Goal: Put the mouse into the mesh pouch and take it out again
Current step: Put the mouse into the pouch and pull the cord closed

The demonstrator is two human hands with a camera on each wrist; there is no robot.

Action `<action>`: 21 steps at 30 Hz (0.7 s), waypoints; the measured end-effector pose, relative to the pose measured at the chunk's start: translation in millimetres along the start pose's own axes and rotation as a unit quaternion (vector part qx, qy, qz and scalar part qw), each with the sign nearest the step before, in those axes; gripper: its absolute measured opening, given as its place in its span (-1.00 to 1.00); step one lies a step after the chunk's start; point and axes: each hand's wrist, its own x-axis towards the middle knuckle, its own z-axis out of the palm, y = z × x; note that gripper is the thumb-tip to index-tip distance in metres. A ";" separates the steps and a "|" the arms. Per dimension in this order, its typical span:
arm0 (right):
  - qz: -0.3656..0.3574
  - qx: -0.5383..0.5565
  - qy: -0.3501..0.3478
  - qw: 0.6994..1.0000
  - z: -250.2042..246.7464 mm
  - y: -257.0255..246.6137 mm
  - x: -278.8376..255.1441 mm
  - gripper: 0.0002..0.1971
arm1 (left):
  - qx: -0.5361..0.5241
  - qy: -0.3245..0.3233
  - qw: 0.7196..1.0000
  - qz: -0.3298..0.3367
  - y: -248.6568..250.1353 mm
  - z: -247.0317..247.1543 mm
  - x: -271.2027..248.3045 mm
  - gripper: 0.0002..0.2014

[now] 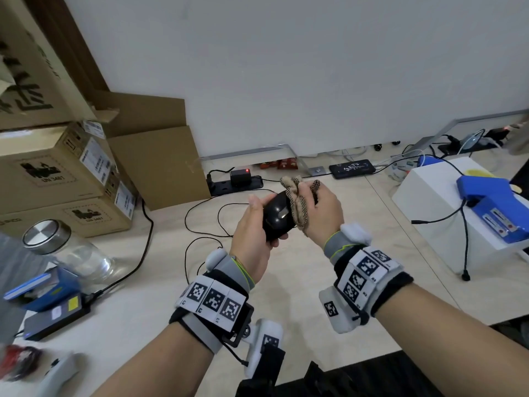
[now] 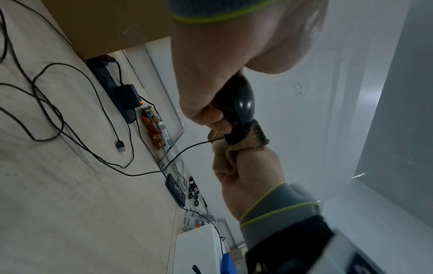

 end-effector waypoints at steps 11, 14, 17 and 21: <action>-0.271 -0.134 -0.087 0.949 8.5 -8.4 -51.3 -0.69 | -0.108 -0.026 0.991 -0.073 -3.1 -9.6 3.7 -0.30; -0.273 -0.109 -0.073 0.953 -2.1 -0.5 -32.6 -0.71 | -0.053 -0.032 0.997 -0.038 -6.4 -12.5 3.7 -0.41; -0.108 -0.049 -0.034 0.992 -13.0 5.0 -6.6 -0.83 | 0.021 -0.052 0.998 0.011 -4.0 -15.0 0.6 -0.66; 0.100 0.093 0.032 0.990 -21.7 7.5 11.9 -0.79 | 0.127 -0.055 0.988 0.062 -4.7 -24.7 -1.3 -0.52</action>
